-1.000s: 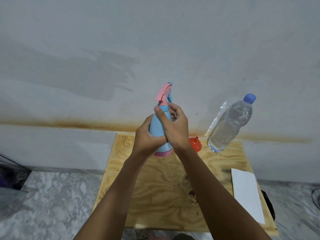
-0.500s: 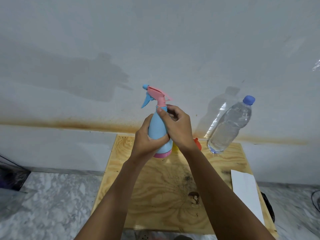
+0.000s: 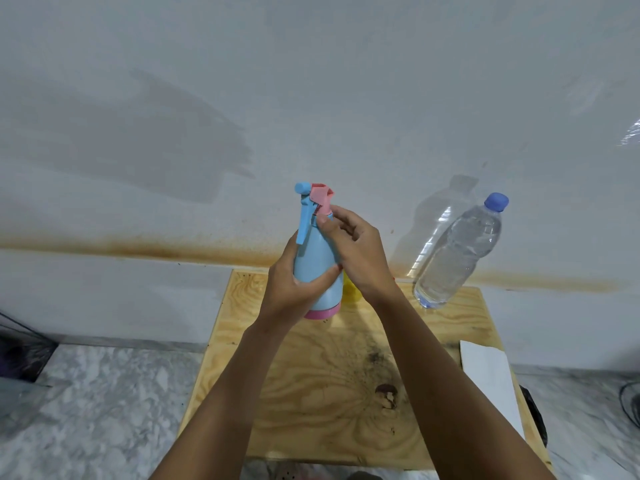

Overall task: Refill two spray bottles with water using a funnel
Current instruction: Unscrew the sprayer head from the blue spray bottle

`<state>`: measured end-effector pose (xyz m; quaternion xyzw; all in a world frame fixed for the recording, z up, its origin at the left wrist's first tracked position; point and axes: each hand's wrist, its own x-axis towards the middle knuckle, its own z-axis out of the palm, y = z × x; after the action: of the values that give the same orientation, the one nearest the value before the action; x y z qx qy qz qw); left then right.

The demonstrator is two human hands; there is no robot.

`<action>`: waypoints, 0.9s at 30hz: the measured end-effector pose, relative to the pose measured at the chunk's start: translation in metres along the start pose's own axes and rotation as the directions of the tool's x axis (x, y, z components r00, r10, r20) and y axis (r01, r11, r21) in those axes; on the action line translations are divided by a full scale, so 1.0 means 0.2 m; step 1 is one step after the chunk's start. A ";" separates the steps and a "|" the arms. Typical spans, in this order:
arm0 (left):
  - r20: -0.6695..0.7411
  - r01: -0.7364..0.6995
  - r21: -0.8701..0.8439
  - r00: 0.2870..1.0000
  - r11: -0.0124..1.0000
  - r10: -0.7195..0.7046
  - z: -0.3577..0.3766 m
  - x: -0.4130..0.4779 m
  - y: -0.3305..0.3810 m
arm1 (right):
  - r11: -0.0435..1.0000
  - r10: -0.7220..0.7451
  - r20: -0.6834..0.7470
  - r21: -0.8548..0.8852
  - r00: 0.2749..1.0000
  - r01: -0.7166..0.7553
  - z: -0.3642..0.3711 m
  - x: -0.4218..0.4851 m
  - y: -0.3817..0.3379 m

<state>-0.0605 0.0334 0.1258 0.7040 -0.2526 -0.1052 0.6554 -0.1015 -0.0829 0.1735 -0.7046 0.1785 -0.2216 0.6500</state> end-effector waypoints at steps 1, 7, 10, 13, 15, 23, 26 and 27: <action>0.001 -0.002 -0.002 1.000 1.000 0.002 0.00 0.00 0.00 | 1.000 0.002 -0.009 0.003 1.000 -0.002 0.01 0.00 0.00; 0.014 -0.032 -0.022 0.999 0.999 0.033 -0.01 0.00 0.00 | 0.999 0.001 0.002 -0.049 1.000 -0.001 0.01 -0.01 -0.01; 0.024 -0.042 -0.021 0.999 0.999 0.043 0.00 0.00 0.00 | 1.000 0.001 0.013 -0.021 1.000 -0.001 0.03 -0.02 0.00; 0.022 -0.055 -0.016 0.998 0.998 0.055 0.01 0.00 0.00 | 1.000 -0.001 -0.063 0.003 0.998 0.001 0.05 -0.02 0.01; 0.016 -0.059 -0.019 0.998 0.998 0.059 0.00 0.00 0.00 | 0.997 0.035 -0.069 0.064 0.997 -0.031 0.05 -0.02 0.01; 0.021 -0.081 -0.001 0.996 0.997 0.081 0.01 0.01 -0.01 | 1.000 0.012 -0.062 0.022 0.998 -0.011 0.07 -0.03 0.00; 0.018 -0.079 0.004 0.997 0.997 0.079 0.01 0.00 -0.01 | 1.000 0.012 -0.076 -0.008 0.997 -0.012 0.07 -0.02 0.01; 0.021 -0.078 0.006 0.997 0.997 0.078 0.01 0.00 -0.01 | 1.000 0.011 -0.076 -0.016 0.997 -0.012 0.07 -0.01 0.02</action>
<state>-0.0605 0.0306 0.1233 0.6949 -0.2870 -0.0860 0.6537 -0.0963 -0.0700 0.1695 -0.7000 0.2088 -0.2431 0.6383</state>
